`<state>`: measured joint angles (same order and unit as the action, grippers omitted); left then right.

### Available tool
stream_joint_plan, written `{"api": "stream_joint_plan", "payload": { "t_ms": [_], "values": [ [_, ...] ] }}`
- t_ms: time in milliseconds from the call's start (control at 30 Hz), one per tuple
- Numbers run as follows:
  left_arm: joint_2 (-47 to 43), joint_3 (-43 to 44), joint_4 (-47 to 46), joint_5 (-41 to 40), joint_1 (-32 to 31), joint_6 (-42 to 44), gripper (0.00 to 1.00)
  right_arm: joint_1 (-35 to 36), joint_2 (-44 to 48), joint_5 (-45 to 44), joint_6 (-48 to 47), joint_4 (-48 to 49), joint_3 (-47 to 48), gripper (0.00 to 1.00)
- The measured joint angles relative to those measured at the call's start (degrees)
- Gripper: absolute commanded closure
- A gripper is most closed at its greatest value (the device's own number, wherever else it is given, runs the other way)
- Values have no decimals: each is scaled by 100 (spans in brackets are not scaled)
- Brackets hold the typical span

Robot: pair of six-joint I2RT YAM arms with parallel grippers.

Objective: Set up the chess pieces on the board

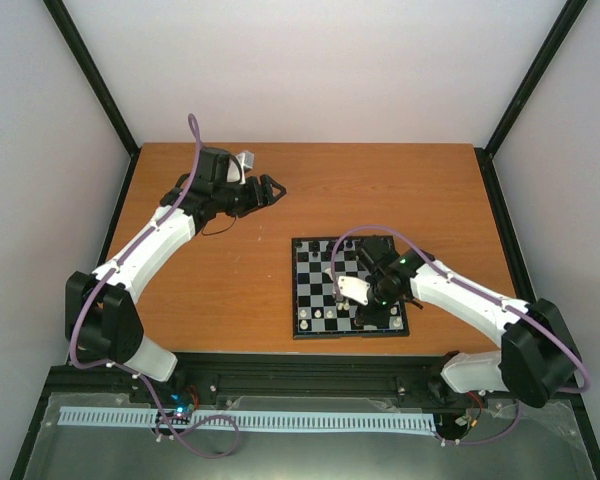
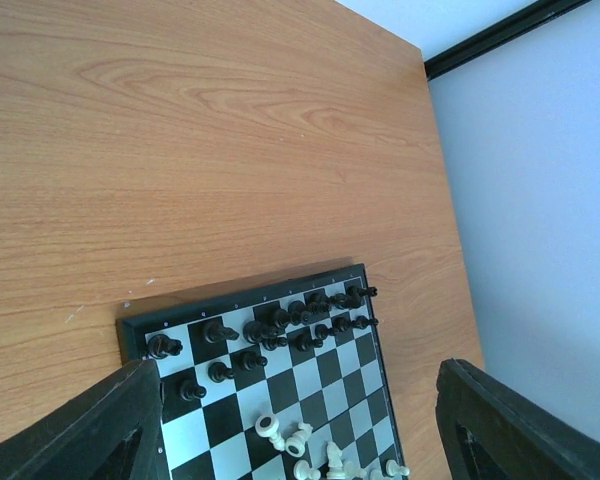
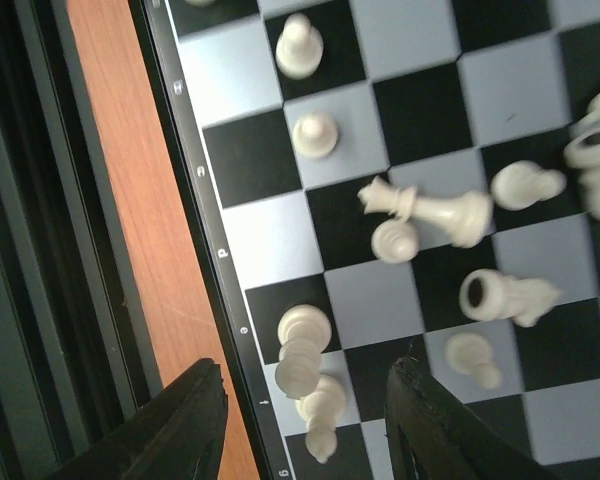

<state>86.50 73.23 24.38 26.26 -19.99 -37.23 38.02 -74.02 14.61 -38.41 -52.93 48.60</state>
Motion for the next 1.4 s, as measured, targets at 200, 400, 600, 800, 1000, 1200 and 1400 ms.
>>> {"api": "stream_joint_plan", "payload": {
  "t_ms": [200,400,600,800,1000,1200,1400],
  "values": [
    [-2,0,-4,15,0,4,24,-420,177,195,9,-127,540,62],
    [-33,0,-2,24,0,17,25,-627,-50,-186,146,90,487,65],
    [-55,0,-4,59,2,37,25,-647,-485,-509,297,321,341,64],
    [-55,0,-4,61,0,42,25,-649,-815,-649,382,520,308,65],
    [-55,0,-2,63,0,46,25,-649,-1043,-688,402,645,262,79],
    [-55,0,-4,79,0,57,25,-649,-1152,-686,420,667,260,93],
    [-55,0,-2,81,2,68,25,-649,-1097,-669,433,629,236,93]
  ]
}}
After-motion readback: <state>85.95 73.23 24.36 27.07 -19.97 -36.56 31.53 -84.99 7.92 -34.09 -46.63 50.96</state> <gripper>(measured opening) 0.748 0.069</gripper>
